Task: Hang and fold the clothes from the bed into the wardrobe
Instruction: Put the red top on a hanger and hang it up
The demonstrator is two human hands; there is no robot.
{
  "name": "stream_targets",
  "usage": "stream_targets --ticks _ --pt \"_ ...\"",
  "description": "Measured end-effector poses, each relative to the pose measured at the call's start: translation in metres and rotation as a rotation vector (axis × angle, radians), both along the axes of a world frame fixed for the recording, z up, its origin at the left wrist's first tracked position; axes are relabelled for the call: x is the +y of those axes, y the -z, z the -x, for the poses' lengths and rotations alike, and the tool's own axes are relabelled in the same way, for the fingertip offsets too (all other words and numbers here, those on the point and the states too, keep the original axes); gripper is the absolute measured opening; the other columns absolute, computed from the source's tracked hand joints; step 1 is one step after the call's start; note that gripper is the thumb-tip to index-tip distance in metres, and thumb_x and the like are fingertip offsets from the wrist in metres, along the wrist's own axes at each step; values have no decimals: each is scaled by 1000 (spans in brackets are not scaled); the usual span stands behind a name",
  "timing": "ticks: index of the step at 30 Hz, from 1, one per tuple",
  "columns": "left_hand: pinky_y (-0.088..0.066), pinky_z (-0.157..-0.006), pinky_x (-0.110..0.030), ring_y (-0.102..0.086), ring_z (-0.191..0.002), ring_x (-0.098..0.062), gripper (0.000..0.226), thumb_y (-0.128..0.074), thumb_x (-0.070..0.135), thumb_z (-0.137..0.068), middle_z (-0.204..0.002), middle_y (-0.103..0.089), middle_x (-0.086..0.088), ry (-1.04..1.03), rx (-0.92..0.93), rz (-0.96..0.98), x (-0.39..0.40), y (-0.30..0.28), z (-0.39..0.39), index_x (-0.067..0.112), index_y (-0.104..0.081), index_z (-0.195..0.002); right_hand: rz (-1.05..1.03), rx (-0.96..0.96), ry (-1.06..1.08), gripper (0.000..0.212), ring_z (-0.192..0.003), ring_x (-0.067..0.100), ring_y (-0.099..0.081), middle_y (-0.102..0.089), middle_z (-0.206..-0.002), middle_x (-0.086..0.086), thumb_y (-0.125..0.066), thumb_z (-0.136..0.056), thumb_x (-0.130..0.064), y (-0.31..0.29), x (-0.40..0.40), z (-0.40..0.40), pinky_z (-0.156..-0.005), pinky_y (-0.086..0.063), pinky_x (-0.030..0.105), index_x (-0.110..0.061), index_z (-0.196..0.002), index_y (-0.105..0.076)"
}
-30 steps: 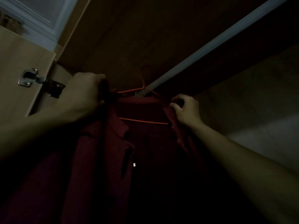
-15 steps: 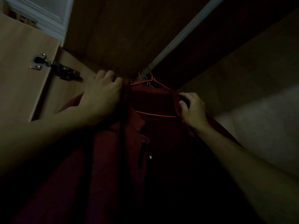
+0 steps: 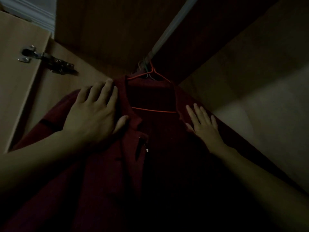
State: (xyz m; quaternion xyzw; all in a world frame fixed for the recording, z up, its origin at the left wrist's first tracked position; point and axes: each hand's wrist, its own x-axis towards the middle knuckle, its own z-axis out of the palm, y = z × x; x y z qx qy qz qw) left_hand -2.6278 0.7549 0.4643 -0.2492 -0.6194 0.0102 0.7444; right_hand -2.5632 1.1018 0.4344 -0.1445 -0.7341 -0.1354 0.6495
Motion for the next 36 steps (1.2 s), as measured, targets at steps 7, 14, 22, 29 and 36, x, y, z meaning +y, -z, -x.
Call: stream_targets --ticks 7,14,22,29,36 --pt "-12 -119 -56 -13 -149 -39 93 -13 69 -90 -162 -11 -22 -130 -32 -4 16 1 18 0 -18 -153 95 -83 -32 72 -152 22 -3 0 -166 1 -29 -95 -61 -10 6 32 -119 -10 55 -36 -155 3" --pt "-17 -118 -56 -18 -147 -41 94 -25 68 -89 -161 -16 -24 -87 -153 19 2 4 -12 -1 -21 -152 114 -120 -145 71 -152 24 1 2 -166 5 -33 -98 -54 2 -21 -34 -119 -7 54 -33 -156 3" --pt "-22 -117 -54 -22 -147 -35 85 -16 65 -91 -160 -26 -17 113 -208 23 -11 25 -70 5 -28 -151 116 -63 -266 62 -150 24 -19 -18 -163 9 -39 -102 -43 34 -56 -110 -120 -19 48 -21 -156 -18" --pt "-26 -115 -50 -26 -146 -30 76 -19 62 -91 -156 -36 -10 298 -271 121 -13 63 -116 15 -41 -146 141 -136 -237 58 -148 20 -24 -26 -161 7 -39 -103 -40 55 -83 -144 -118 -18 33 -17 -154 -26" --pt "-32 -108 -46 -38 -136 -27 74 -13 61 -87 -144 -50 -4 421 -256 214 -38 97 -126 19 -56 -131 165 -171 -160 52 -146 18 -27 -30 -159 4 -42 -103 -38 81 -140 -168 -119 -22 37 -20 -151 -35"
